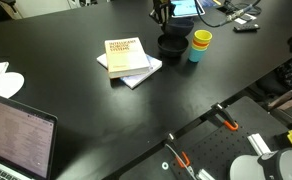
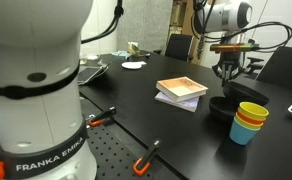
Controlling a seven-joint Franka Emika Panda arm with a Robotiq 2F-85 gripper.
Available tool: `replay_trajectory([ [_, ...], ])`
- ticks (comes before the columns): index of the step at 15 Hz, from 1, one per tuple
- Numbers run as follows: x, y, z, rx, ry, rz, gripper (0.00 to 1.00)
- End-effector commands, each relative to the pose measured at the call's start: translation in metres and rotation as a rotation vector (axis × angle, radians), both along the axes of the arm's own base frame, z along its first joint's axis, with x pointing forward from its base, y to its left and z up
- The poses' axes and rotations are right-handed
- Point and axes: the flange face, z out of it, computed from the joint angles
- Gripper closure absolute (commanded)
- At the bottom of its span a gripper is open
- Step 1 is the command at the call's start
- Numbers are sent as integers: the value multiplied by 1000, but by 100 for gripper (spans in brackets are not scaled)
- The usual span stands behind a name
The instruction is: Put the furthest black bowl in the closest black bowl
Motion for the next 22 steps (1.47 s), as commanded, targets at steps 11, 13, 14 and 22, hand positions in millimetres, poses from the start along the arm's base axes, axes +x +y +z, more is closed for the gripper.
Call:
replay_trajectory([
  [11, -33, 10, 17, 59, -42, -42, 19],
  [13, -34, 12, 34, 55, -55, -41, 5],
  [14, -34, 13, 45, 55, -61, -42, 1],
  [22, -52, 22, 93, 76, -34, -63, 0],
])
